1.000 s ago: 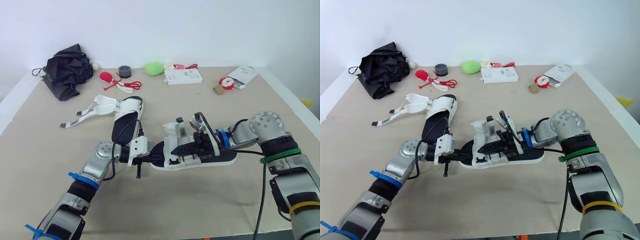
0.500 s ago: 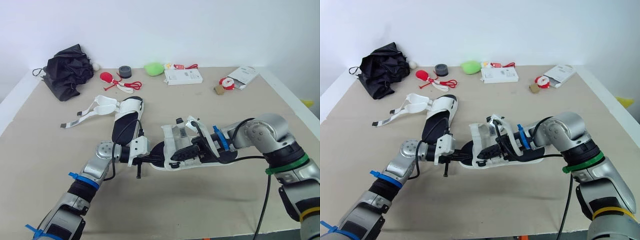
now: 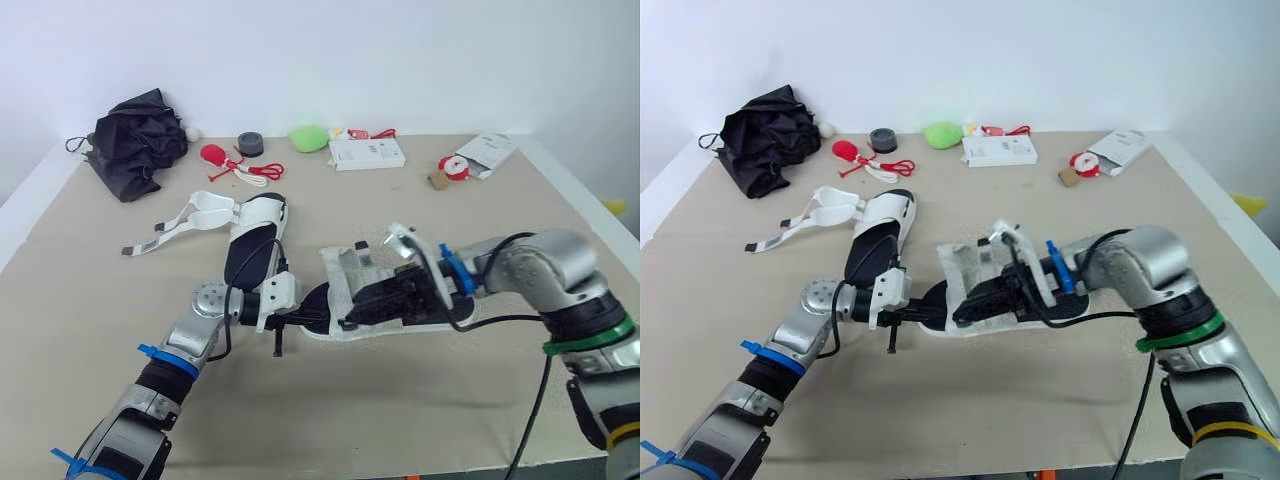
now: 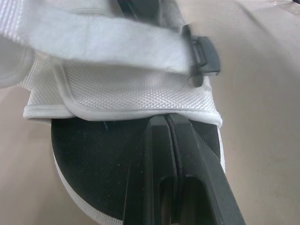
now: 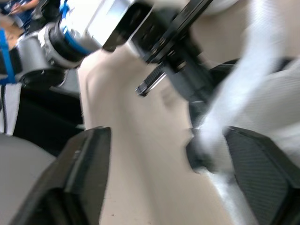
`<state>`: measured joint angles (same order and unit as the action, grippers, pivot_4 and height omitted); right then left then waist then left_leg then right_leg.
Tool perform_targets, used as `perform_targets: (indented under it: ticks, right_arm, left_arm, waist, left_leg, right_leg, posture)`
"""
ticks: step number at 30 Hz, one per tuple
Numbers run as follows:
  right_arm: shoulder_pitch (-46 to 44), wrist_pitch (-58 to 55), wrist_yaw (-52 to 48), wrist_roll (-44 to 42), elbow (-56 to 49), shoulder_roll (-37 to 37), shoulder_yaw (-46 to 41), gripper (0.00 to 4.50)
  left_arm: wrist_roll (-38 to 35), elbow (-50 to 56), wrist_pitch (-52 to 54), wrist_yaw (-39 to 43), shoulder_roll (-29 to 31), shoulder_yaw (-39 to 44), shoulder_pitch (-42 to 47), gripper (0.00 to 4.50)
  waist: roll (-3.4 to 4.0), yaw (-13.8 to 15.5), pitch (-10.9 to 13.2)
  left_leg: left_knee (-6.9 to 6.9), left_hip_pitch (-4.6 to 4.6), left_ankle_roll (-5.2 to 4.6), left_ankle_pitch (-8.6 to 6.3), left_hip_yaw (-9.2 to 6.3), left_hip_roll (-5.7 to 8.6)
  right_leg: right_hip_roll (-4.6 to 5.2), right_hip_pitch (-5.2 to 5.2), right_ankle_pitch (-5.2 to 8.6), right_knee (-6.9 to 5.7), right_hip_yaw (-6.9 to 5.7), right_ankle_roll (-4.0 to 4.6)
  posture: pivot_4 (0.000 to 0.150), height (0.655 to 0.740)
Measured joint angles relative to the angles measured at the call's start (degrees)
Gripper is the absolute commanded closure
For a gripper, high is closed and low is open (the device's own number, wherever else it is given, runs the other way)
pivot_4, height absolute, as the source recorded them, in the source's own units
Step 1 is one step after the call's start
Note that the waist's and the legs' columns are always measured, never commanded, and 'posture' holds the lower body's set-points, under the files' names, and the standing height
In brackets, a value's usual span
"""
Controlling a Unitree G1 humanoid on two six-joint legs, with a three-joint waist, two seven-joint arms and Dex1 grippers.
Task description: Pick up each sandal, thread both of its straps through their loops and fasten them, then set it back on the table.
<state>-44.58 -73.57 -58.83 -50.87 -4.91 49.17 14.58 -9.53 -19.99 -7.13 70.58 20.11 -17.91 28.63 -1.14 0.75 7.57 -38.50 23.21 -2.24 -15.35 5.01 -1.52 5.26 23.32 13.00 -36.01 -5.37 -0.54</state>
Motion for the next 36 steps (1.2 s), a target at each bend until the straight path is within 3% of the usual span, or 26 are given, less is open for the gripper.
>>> perform_targets:
  ticks: [6,10,14,36]
  right_arm:
    - [10.42,-1.5,2.1,-3.28,-13.48,2.81,-7.53,0.52]
    - [17.12,-5.68,9.08,-5.56,-17.65,-0.67,-10.34,0.52]
    - [17.65,-8.51,15.72,-5.59,-17.39,-5.4,-10.94,0.52]
    - [10.65,-19.22,26.49,-10.5,-10.38,-14.36,-16.17,0.52]
  left_arm:
    - [-0.02,-0.74,-0.12,0.53,0.01,0.12,0.37,4.5]
    - [-0.02,-1.06,-0.34,0.64,0.06,0.17,0.49,4.5]
    - [-0.02,-1.46,-0.45,0.66,-0.12,0.15,0.69,4.5]
    - [-0.01,-1.73,-0.53,0.14,-0.13,0.33,0.55,4.5]
  waist:
    - [-0.03,-0.03,0.0]
    - [-0.02,-0.05,-0.01]
    - [-0.01,-0.06,-0.03]
    - [0.0,-0.13,-0.06]
  left_leg:
    - [0.0,-0.04,0.04,-0.01,-0.08,-0.02]
    - [-0.02,-0.04,0.04,-0.01,-0.05,-0.01]
    - [-0.04,-0.07,0.05,0.02,-0.04,-0.01]
    - [-0.05,-0.1,0.01,0.09,0.02,-0.01]
  right_leg:
    - [-0.01,-0.05,0.04,-0.01,-0.06,0.03]
    - [0.0,-0.06,0.04,-0.01,-0.01,0.02]
    - [-0.03,-0.06,0.03,-0.02,0.0,-0.01]
    - [-0.06,-0.08,-0.02,-0.06,0.05,0.01]
  posture:
    - [0.15,0.74]
    - [0.15,0.74]
    - [0.15,0.74]
    - [0.15,0.74]
